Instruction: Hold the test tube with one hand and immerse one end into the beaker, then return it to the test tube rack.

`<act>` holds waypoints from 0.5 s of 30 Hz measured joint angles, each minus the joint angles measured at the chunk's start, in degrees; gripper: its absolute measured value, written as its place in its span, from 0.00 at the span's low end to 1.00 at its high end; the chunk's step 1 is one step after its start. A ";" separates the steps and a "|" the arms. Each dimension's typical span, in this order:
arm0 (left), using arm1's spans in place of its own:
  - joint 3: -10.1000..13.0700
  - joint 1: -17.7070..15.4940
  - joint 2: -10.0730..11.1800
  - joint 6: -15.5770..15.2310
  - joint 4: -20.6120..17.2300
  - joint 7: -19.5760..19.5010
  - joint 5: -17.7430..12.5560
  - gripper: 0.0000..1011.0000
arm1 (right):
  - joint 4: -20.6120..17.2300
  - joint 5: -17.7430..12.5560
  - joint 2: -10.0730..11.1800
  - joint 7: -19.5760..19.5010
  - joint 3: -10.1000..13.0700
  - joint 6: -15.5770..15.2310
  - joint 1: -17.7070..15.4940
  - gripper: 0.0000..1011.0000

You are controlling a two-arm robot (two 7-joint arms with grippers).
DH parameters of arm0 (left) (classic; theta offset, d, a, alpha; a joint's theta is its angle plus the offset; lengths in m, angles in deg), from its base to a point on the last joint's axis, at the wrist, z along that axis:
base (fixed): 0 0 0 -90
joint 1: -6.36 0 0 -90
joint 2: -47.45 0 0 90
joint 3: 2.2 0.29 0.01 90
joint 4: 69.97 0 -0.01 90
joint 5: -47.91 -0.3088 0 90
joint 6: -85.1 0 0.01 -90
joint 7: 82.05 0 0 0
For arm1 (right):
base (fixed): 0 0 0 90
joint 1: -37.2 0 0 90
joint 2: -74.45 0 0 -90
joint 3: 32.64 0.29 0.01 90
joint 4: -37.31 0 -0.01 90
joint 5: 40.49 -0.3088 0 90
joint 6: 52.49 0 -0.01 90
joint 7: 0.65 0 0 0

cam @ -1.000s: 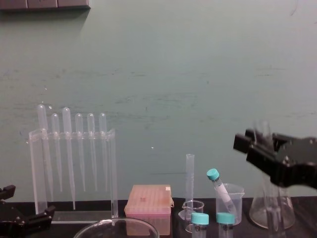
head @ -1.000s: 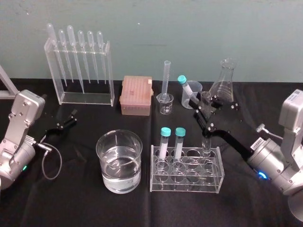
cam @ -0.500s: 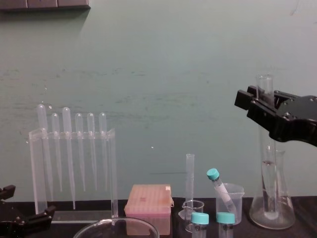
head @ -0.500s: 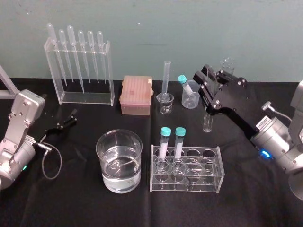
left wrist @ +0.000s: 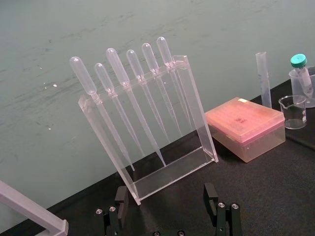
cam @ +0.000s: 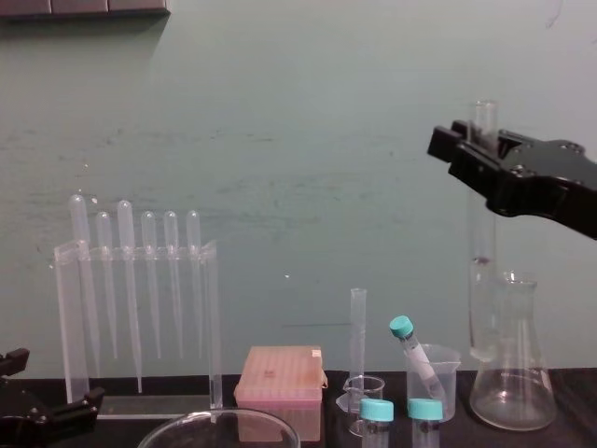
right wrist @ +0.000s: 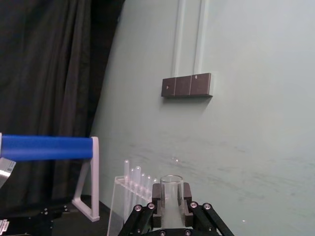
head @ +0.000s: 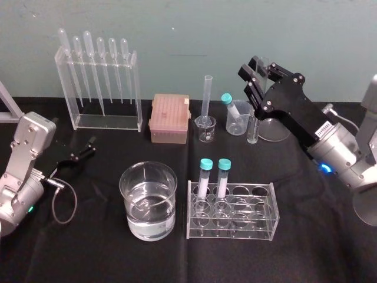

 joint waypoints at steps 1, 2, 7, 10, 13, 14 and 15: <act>0.00 0.00 0.00 0.00 0.00 0.00 0.00 0.99 | 0.28 -0.06 -0.06 0.13 -0.17 -0.12 0.26 0.22; 0.00 0.00 0.00 0.00 0.00 0.00 0.00 0.99 | 0.60 -0.13 -0.12 0.30 -0.34 -0.28 0.51 0.22; 0.00 0.00 0.00 0.01 0.00 0.00 0.00 0.99 | 2.14 -0.74 -0.32 1.02 -1.44 -1.33 1.66 0.22; 0.00 0.00 0.00 0.00 0.00 0.00 0.00 0.99 | 2.22 -0.79 -0.33 1.07 -1.50 -1.39 1.70 0.22; 0.00 0.00 0.00 0.00 0.00 0.00 0.00 0.99 | 2.19 -0.79 -0.33 1.07 -1.43 -1.37 1.66 0.22; 0.00 0.00 0.00 0.00 0.00 0.00 0.00 0.99 | 2.17 -0.79 -0.33 1.07 -1.42 -1.36 1.66 0.22; 0.00 0.00 0.00 0.00 0.00 0.00 0.00 0.99 | 2.17 -0.79 -0.33 1.07 -1.41 -1.36 1.66 0.22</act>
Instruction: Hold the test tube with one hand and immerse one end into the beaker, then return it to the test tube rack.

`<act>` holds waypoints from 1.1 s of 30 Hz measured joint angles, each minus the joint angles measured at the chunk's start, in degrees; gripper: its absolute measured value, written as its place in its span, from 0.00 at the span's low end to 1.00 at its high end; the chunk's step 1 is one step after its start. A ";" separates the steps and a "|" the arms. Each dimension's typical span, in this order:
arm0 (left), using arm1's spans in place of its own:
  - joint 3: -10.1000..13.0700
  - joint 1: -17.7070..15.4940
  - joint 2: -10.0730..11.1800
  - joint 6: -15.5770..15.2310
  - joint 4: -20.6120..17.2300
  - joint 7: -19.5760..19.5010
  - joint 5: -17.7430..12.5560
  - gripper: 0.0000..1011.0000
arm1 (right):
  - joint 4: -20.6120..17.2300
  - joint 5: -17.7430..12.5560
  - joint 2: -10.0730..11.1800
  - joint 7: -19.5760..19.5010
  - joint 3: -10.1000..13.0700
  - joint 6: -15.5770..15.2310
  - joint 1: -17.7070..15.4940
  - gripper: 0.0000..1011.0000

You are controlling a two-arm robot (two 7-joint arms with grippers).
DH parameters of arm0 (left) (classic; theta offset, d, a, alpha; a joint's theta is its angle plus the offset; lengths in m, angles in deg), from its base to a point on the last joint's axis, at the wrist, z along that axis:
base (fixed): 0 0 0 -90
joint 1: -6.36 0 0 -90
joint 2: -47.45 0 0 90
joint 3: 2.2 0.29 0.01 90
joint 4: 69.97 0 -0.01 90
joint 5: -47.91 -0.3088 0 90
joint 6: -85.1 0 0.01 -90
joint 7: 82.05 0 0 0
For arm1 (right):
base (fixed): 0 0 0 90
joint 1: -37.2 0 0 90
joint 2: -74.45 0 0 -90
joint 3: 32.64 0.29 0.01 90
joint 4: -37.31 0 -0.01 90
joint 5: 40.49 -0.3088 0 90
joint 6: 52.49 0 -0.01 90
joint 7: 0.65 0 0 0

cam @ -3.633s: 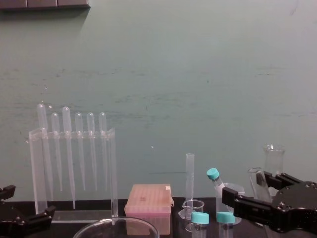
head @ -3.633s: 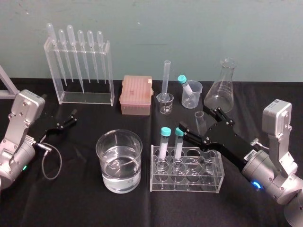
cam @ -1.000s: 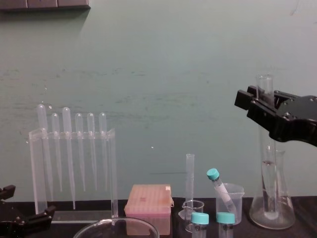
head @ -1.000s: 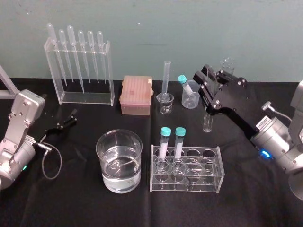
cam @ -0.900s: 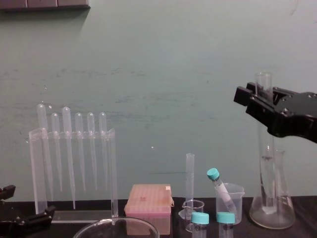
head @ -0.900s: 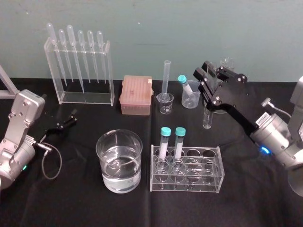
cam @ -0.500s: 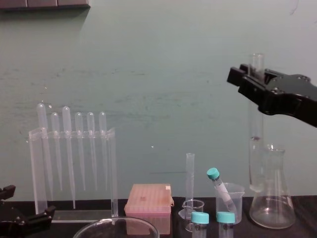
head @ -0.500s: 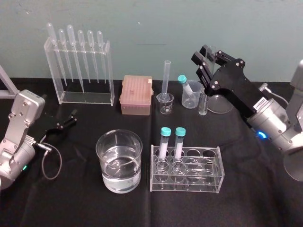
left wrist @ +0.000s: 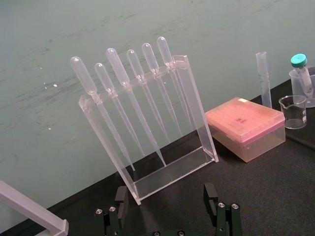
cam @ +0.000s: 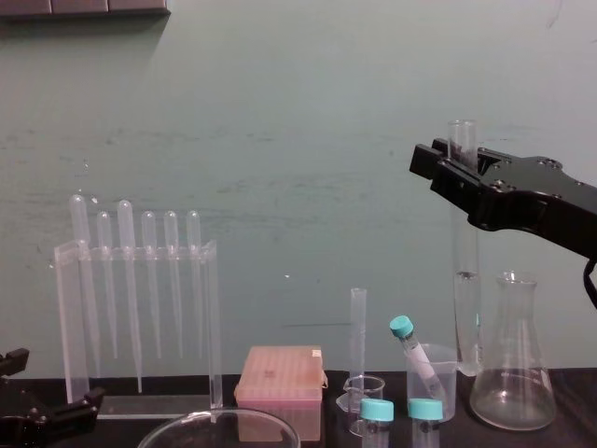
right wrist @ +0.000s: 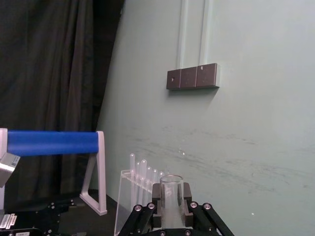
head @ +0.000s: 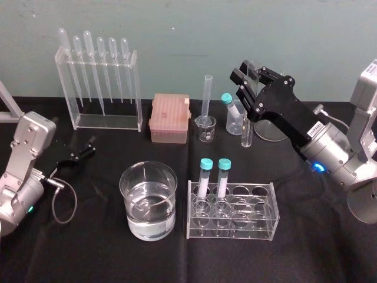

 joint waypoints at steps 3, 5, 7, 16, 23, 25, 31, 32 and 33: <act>0.00 0.00 0.00 0.00 0.00 0.00 0.00 0.99 | -0.06 0.03 0.02 0.00 0.04 0.02 -0.01 0.22; 0.00 0.00 0.00 0.00 0.00 0.00 0.00 0.99 | -0.08 0.04 0.02 -0.01 0.06 0.03 -0.02 0.22; 0.00 0.00 0.00 0.00 0.00 0.00 0.00 0.99 | -0.11 0.05 0.03 -0.02 0.08 0.05 -0.03 0.22; 0.00 0.00 0.00 0.00 0.00 0.00 0.00 0.99 | -0.18 0.10 0.03 -0.04 0.15 0.11 -0.08 0.22; 0.00 0.00 0.00 0.00 0.00 0.00 0.00 0.99 | -0.23 0.13 0.04 -0.04 0.18 0.16 -0.09 0.22; 0.00 0.00 0.00 0.00 0.00 0.00 0.00 0.99 | -0.23 0.13 0.04 -0.04 0.18 0.16 -0.09 0.22; 0.00 0.00 0.00 0.00 0.00 0.00 0.00 0.99 | -0.24 0.13 0.04 -0.05 0.19 0.16 -0.09 0.22; 0.00 0.00 0.00 0.00 0.00 0.00 0.00 0.99 | -0.24 0.13 0.04 -0.05 0.18 0.16 -0.09 0.22; 0.00 0.00 0.00 0.00 0.00 0.00 0.00 0.99 | -0.24 0.13 0.04 -0.05 0.18 0.16 -0.09 0.22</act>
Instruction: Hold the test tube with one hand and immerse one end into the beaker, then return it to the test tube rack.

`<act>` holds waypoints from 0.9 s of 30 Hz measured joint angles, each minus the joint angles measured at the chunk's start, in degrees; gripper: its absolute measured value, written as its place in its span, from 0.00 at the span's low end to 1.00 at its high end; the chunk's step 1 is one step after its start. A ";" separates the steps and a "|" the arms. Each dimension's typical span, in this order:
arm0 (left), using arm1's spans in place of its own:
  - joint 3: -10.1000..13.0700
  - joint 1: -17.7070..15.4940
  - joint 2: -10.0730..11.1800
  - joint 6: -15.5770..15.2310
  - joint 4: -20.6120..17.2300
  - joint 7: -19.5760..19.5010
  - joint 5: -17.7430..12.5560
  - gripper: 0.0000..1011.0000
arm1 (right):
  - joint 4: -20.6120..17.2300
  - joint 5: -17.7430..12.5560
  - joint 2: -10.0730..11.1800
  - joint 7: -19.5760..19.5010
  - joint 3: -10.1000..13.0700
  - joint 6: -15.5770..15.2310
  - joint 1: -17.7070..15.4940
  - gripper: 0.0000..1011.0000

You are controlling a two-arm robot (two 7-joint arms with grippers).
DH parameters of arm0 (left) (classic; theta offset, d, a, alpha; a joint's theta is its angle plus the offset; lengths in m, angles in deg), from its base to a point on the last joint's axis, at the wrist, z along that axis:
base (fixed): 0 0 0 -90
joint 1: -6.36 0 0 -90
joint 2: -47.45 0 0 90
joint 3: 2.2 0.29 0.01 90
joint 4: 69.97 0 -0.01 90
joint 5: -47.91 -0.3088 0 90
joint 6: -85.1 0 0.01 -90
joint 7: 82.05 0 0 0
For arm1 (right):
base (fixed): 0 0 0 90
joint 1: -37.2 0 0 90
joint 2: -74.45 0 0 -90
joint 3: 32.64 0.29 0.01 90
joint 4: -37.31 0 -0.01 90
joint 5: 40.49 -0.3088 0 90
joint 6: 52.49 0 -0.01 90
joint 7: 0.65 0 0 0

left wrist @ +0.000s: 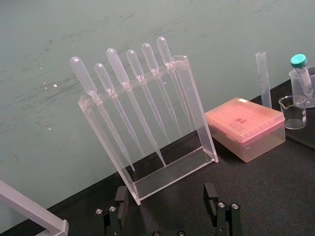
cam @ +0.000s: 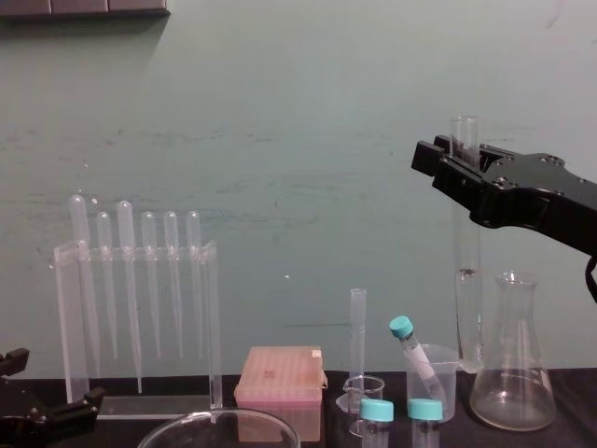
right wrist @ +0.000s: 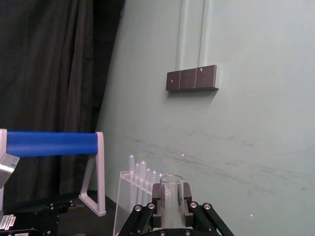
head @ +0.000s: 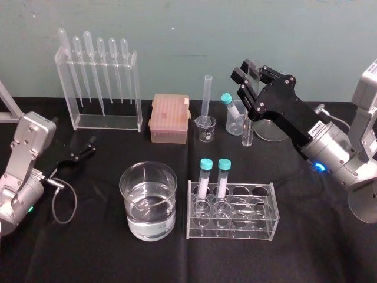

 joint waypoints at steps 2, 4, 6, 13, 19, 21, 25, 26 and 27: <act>0.00 0.00 0.00 0.00 0.00 0.00 0.00 0.99 | 0.00 0.00 0.00 -0.01 0.00 0.00 0.00 0.22; 0.00 0.00 0.00 0.00 0.00 0.00 0.00 0.99 | 0.05 -0.11 0.03 0.00 -0.07 0.00 0.12 0.22; 0.00 0.00 0.00 0.00 0.00 0.00 0.00 0.99 | 0.91 -0.93 0.02 1.20 -0.37 0.36 1.21 0.22; 0.00 0.00 0.00 0.00 0.00 0.00 0.00 0.99 | 6.37 -4.36 -1.51 7.64 -2.69 2.68 7.78 0.22; 0.00 0.00 0.00 0.00 0.00 0.00 0.00 0.99 | 12.73 -7.19 -3.98 13.96 -5.84 3.92 14.24 0.22; 0.00 0.00 0.00 0.00 0.00 0.00 0.00 0.99 | 15.36 -8.30 -5.13 16.51 -7.14 4.13 16.41 0.22; 0.00 0.00 0.00 0.00 0.00 0.00 0.00 0.99 | 18.94 -9.73 -6.82 20.04 -9.05 4.23 19.27 0.22; 0.00 0.00 0.00 0.00 0.00 0.00 0.00 0.99 | 19.48 -9.99 -7.15 20.67 -9.43 4.25 19.74 0.22; 0.00 0.00 0.00 0.00 0.00 0.00 0.00 0.99 | 19.94 -10.24 -7.44 21.20 -9.71 4.27 20.13 0.22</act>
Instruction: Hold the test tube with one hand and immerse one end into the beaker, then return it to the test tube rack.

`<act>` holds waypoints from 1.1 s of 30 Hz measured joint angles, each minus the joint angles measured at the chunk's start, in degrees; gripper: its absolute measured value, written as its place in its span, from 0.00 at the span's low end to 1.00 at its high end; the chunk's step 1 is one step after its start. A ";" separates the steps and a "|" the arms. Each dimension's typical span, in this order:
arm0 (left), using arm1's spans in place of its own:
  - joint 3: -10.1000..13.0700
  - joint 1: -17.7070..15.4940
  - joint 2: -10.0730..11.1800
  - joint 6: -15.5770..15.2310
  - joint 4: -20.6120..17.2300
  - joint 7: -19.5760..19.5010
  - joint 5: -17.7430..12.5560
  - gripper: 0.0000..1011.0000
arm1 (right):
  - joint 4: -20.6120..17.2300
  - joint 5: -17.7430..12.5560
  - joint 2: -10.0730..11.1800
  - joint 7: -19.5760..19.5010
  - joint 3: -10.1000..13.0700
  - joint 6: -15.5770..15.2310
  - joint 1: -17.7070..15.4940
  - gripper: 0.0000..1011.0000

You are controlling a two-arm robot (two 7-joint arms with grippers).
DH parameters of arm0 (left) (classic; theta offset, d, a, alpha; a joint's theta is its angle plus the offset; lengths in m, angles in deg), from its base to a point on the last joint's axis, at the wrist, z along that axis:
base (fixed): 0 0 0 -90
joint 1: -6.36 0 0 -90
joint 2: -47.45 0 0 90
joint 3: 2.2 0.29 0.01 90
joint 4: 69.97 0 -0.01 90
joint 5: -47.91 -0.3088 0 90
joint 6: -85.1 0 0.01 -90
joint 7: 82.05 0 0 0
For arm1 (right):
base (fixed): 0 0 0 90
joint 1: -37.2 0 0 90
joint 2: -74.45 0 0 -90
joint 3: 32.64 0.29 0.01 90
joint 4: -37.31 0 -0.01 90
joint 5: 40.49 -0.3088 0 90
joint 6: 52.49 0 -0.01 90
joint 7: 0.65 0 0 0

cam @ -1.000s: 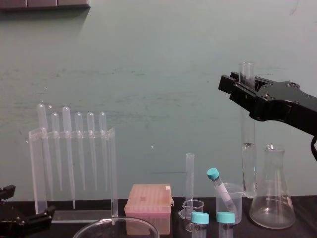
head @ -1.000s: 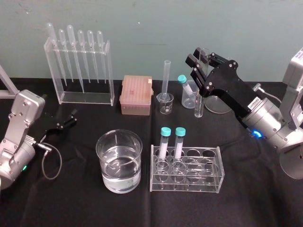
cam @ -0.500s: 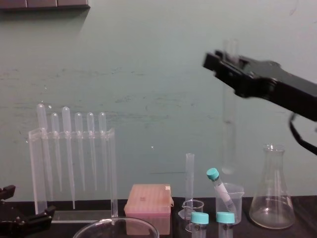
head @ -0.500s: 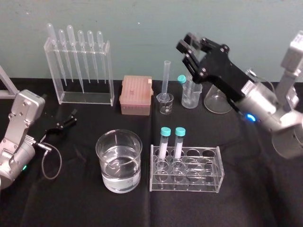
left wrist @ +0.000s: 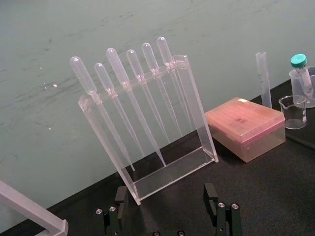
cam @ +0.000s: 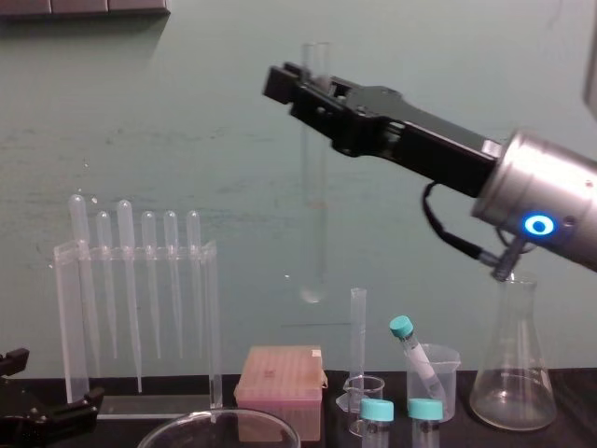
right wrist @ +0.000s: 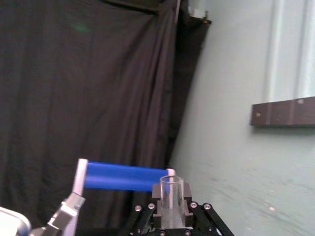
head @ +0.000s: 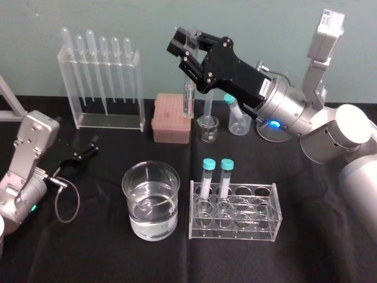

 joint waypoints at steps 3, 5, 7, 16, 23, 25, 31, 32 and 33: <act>0.00 0.00 0.00 0.00 0.00 0.00 0.00 0.99 | 1.21 -0.92 -1.01 1.57 -1.09 0.03 1.05 0.22; 0.00 0.00 0.00 0.00 0.00 0.00 0.00 0.99 | 1.34 -1.82 -1.59 2.32 -1.66 0.02 1.20 0.22; 0.00 0.00 0.00 0.00 0.00 0.00 0.00 0.99 | 1.28 -2.41 -1.93 2.74 -2.06 -0.09 1.18 0.22; 0.00 0.00 0.00 0.00 0.00 0.00 0.00 0.99 | 1.03 -5.51 -3.71 4.36 -4.73 -1.67 0.41 0.22; 0.00 0.00 0.00 0.00 0.00 0.00 0.00 0.99 | -0.30 -6.96 -3.81 3.58 -5.59 -2.29 -1.07 0.22; 0.00 0.00 0.00 0.00 0.00 0.00 0.00 0.99 | -0.87 -7.18 -3.68 3.20 -5.79 -2.57 -1.48 0.22; 0.00 0.00 0.00 0.00 0.00 0.00 0.00 0.99 | -3.05 -7.91 -3.00 1.77 -6.46 -3.46 -3.14 0.22; 0.00 0.00 0.00 0.00 0.00 0.00 0.00 0.99 | -3.25 -7.99 -2.93 1.62 -6.53 -3.55 -3.32 0.22; 0.00 0.00 0.00 0.00 0.00 0.00 0.00 0.99 | -3.50 -8.09 -2.81 1.31 -6.69 -3.70 -3.64 0.22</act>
